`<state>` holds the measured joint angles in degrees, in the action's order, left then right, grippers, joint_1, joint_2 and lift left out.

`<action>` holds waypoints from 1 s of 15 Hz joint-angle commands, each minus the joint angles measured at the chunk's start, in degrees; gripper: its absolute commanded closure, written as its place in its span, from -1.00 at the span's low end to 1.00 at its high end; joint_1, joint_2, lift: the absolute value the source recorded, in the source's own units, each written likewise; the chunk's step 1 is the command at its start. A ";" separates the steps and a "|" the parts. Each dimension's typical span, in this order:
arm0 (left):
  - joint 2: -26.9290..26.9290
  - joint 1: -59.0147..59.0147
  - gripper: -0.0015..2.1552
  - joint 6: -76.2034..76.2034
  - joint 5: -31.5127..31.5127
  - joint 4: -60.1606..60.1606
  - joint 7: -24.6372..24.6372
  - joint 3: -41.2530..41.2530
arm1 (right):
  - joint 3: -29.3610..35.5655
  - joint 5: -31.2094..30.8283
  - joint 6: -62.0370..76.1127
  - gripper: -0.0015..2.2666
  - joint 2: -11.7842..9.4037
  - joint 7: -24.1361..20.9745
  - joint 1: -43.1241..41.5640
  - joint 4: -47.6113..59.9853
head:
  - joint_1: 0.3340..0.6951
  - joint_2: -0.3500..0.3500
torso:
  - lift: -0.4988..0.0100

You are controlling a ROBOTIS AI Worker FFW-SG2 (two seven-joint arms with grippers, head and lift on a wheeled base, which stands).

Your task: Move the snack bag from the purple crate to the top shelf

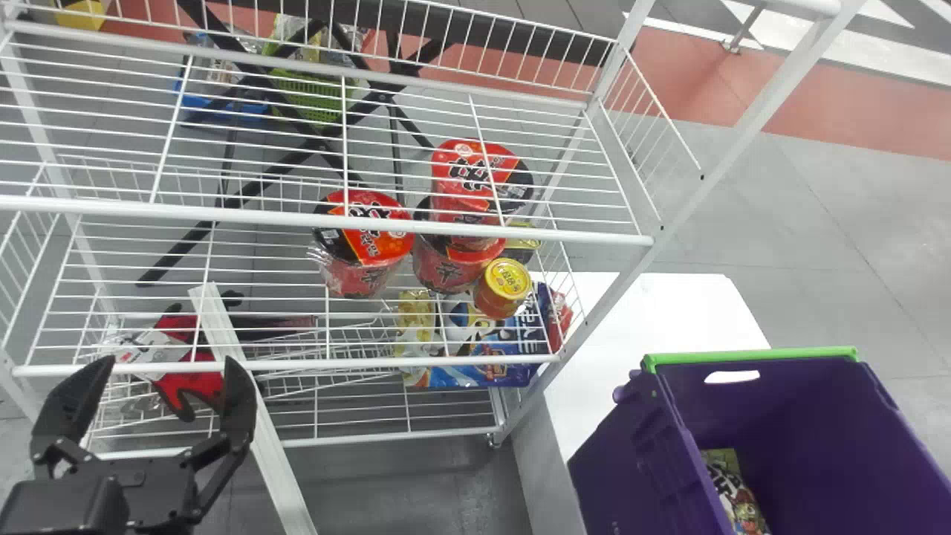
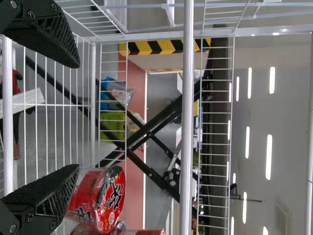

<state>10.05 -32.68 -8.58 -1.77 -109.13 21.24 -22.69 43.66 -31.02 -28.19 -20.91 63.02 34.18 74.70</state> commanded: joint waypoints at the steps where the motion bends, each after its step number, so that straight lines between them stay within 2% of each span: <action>1: -0.04 -0.02 -0.92 0.45 -0.17 -0.30 0.03 -0.16 | 1.52 0.52 -0.95 0.72 0.69 0.34 0.89 3.26 | 1.00 -1.00 | -0.83; 9: -0.30 0.07 -0.92 2.04 -0.96 -0.30 0.46 -1.31 | 4.59 0.70 -12.56 0.72 0.60 1.14 3.52 11.61 | 1.00 -1.00 | -0.79; 15: -0.30 -0.02 -0.92 2.39 -1.22 -0.47 0.99 -1.83 | 6.00 1.40 -13.79 0.72 2.80 2.37 4.40 17.59 | 1.00 -1.00 | -0.70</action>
<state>9.75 -32.68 -6.20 -2.99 -109.62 22.22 -24.49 49.44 -29.75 -42.11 -18.42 65.41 38.55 91.65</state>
